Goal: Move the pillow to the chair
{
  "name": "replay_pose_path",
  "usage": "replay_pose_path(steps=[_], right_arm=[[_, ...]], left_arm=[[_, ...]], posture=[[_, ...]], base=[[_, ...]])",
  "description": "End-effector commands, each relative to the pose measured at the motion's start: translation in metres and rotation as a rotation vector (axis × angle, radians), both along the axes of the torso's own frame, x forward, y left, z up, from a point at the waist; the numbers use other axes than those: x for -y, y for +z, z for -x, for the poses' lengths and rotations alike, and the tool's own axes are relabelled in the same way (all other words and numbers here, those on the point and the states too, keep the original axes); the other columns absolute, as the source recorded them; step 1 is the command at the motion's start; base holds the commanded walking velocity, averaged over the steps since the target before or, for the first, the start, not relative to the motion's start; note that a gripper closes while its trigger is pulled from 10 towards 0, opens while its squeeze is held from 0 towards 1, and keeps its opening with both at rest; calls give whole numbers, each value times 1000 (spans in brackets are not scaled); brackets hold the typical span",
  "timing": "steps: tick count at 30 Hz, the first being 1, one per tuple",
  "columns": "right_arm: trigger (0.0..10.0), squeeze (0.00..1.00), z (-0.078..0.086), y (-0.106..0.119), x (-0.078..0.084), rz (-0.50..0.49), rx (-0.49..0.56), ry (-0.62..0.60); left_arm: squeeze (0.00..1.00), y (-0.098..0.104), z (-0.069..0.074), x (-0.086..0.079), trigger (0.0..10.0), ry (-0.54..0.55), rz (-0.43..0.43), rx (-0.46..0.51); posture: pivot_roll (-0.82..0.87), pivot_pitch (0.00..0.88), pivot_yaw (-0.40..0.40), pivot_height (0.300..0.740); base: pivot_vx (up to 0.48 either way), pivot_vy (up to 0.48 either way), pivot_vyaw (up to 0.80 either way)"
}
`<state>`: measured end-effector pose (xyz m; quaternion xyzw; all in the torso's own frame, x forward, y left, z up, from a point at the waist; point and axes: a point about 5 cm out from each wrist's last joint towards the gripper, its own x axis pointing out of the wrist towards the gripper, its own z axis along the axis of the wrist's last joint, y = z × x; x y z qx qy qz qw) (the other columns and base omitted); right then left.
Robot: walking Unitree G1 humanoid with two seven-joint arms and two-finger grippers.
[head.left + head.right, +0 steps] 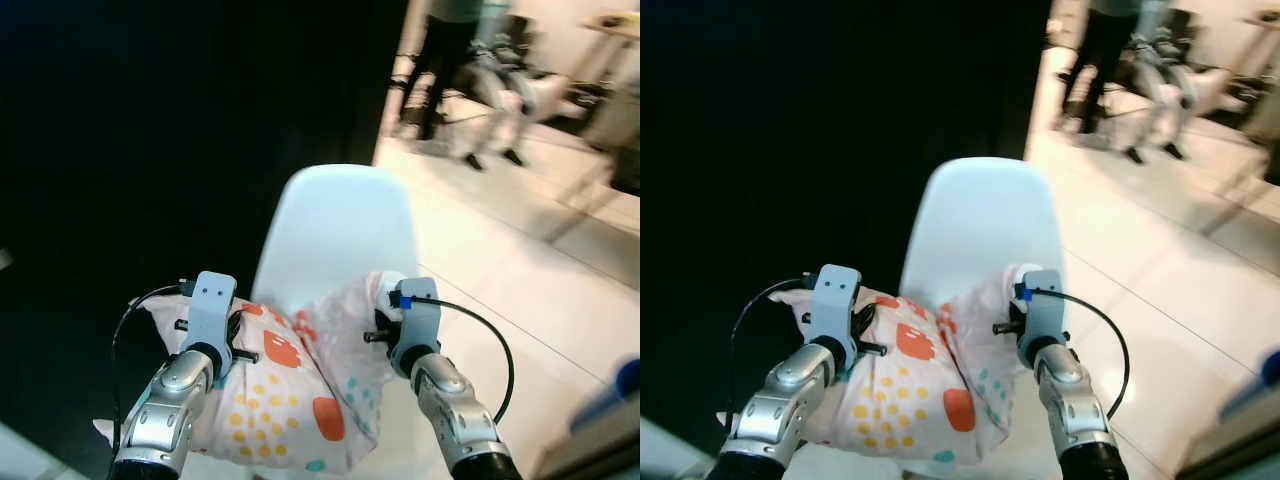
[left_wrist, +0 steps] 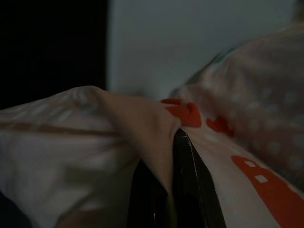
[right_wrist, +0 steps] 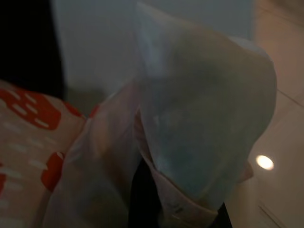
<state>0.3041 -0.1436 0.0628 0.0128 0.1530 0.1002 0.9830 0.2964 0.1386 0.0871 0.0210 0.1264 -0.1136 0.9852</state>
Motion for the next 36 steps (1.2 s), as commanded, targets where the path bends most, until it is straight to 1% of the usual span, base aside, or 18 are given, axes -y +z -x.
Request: replay_pose_path(steps=[1, 7, 9, 10, 15, 17, 21, 22, 23, 24, 27, 29, 34, 36], right_arm=[[10000, 0, -4, 7, -9, 7, 39, 54], [10000, 0, -6, 7, -13, -3, 46, 89], [10000, 0, -6, 8, -15, -7, 48, 104], [10000, 0, -6, 9, -16, -12, 51, 110], [10000, 0, -6, 8, -17, -16, 50, 115], [10000, 0, -5, 8, -17, -17, 50, 118], [10000, 0, -5, 8, -18, -17, 50, 123], [10000, 0, -5, 7, -18, -17, 48, 126], [10000, 0, -5, 7, -18, -17, 48, 129], [10000, 0, -5, 7, -18, -17, 47, 130], [10000, 0, -5, 7, -18, -17, 47, 134], [10000, 0, -5, 8, -18, -18, 48, 137], [10000, 0, -5, 8, -20, -22, 48, 144], [10000, 0, -4, 8, -20, -22, 48, 147]], left_arm=[[0, 2, 2, 4, 10000, 2, -4, 37], [0, -1, 2, 5, 10000, 27, -13, 31], [0, -2, 2, 4, 10000, 58, 10, 17], [0, -2, 2, 2, 10000, 88, 37, 2], [0, -4, 3, -1, 10000, 131, 34, -2], [0, -3, 3, -2, 10000, 147, 52, 0], [0, -2, 3, -4, 10000, 168, 61, 5], [0, -2, 3, -4, 10000, 177, 104, 0], [0, -2, 4, -3, 10000, 191, 168, -19], [0, -3, 4, -3, 10000, 196, 194, -33], [0, -1, 5, -3, 10000, 183, 156, -6], [0, 0, 5, -3, 10000, 186, 149, 3], [0, 1, 6, -4, 10000, 204, 161, 8], [0, 2, 6, -6, 10000, 213, 140, 14]], posture=[[49, 85, -41, 740], [49, 89, -45, 740], [48, 90, -44, 740], [48, 91, -45, 740], [48, 94, -48, 740], [49, 96, -51, 740], [48, 98, -52, 740], [48, 98, -53, 740], [48, 98, -53, 740], [48, 98, -52, 740], [47, 100, -53, 740], [47, 99, -53, 740], [49, 99, -54, 740], [50, 99, -53, 740]], base=[[0, 0, 0], [0, 0, 0], [0, 0, 0], [0, -322, 0], [0, -448, 0], [0, -480, 0], [0, -480, 0], [0, -458, 0], [0, 296, 0], [0, 480, 0], [0, 480, 0], [0, 480, 0], [0, 0, 0], [0, 0, 0]])
